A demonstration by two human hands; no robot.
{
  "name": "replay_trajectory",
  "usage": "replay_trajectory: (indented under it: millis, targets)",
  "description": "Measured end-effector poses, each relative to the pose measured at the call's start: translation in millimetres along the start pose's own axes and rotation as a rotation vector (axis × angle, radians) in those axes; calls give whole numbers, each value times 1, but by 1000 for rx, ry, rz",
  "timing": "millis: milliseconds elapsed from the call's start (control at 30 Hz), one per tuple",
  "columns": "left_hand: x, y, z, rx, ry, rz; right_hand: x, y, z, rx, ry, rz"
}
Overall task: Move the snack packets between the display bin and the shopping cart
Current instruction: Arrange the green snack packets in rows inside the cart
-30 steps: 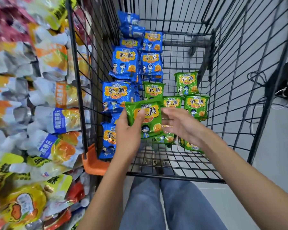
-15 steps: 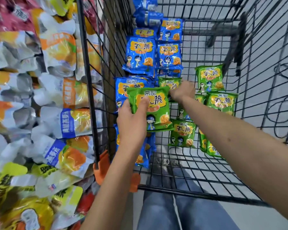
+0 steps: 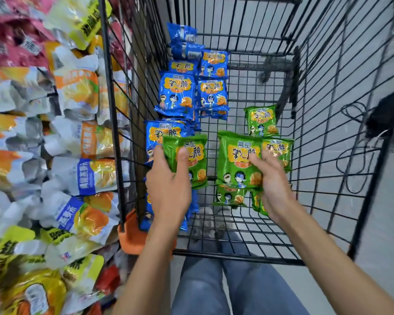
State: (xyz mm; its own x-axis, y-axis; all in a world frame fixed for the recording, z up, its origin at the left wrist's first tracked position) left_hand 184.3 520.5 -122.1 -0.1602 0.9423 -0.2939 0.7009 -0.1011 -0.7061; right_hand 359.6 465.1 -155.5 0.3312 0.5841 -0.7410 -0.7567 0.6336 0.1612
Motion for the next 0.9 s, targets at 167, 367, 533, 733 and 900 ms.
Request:
replay_trajectory:
  millis: [167,367,533,733,900]
  targets:
    - [-20,21,-11,-89,-79,248,-23,14,-15,21,22,59]
    - [-24,33,-2,-258,-284,433,-20,16,-22,-121,36,84]
    - [-19,31,8,-312,-333,370,51,-5,-13,-456,-96,-227]
    - [-17,31,9,-308,-334,343,99,4,-39,-1076,-65,-259]
    - [-18,34,12,-298,-326,343,108,-1,-47,-1082,-68,-331]
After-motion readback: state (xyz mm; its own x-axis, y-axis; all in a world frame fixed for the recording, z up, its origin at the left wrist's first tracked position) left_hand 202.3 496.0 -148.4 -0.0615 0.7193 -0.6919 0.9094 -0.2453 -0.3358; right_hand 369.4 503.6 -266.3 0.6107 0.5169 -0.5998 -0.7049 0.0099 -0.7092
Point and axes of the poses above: each hand's wrist, its own x-axis towards the middle knuckle, its own y-axis out of the palm, z = x × y, the point moved 4 cm from there along x, towards the middle knuckle, and after that the axes turned 13 degrees about x, right-handed, at the moved point
